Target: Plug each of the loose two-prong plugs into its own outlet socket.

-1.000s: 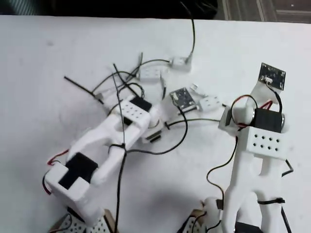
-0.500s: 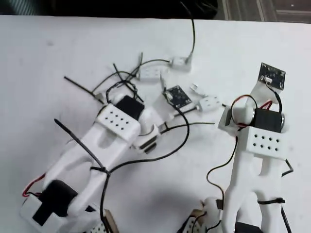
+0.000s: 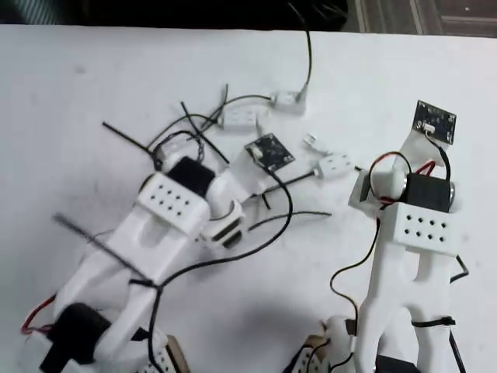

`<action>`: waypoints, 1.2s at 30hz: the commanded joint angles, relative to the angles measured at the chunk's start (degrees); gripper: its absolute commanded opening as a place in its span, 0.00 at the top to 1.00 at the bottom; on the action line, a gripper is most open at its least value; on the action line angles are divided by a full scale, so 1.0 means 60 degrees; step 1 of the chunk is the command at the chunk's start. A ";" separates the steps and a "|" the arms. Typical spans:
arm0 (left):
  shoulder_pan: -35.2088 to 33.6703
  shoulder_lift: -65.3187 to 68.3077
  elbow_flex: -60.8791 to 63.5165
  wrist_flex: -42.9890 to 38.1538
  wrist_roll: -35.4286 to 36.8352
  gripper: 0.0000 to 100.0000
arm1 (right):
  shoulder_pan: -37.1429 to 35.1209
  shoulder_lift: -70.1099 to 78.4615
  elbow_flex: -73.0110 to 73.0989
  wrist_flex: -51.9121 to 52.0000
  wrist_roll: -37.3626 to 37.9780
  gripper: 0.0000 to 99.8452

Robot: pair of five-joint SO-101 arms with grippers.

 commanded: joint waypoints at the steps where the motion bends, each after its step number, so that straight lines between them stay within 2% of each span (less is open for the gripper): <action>1: -0.0110 -0.1004 0.0513 0.0029 -0.0117 0.80 | 0.0066 -0.0256 -0.0029 -0.0081 0.0117 0.64; 5: -0.0125 -0.1604 0.1817 -0.0337 -0.0718 0.80 | 0.0051 -0.0256 -0.0015 -0.0081 0.0117 0.64; 10: 0.0051 -0.2527 0.3956 -0.1714 -0.0821 0.80 | 0.0007 -0.0256 0.0132 -0.0139 0.0117 0.64; 18: 0.1414 -0.3846 0.6315 -0.3238 -0.0747 0.80 | 0.0007 -0.0271 0.0132 -0.0139 0.0117 0.64; 24: 0.0989 -0.3333 0.6300 -0.3722 -0.0791 0.80 | 0.0007 -0.0271 0.0132 -0.0139 0.0117 0.64; 30: 0.0960 -0.1648 0.5773 -0.4308 -0.0791 0.80 | 0.0007 -0.0271 0.0147 -0.0139 0.0117 0.64; 36: -0.0286 0.0066 0.4381 -0.4132 -0.1070 0.80 | 0.0007 -0.0271 0.0176 -0.0139 0.0117 0.64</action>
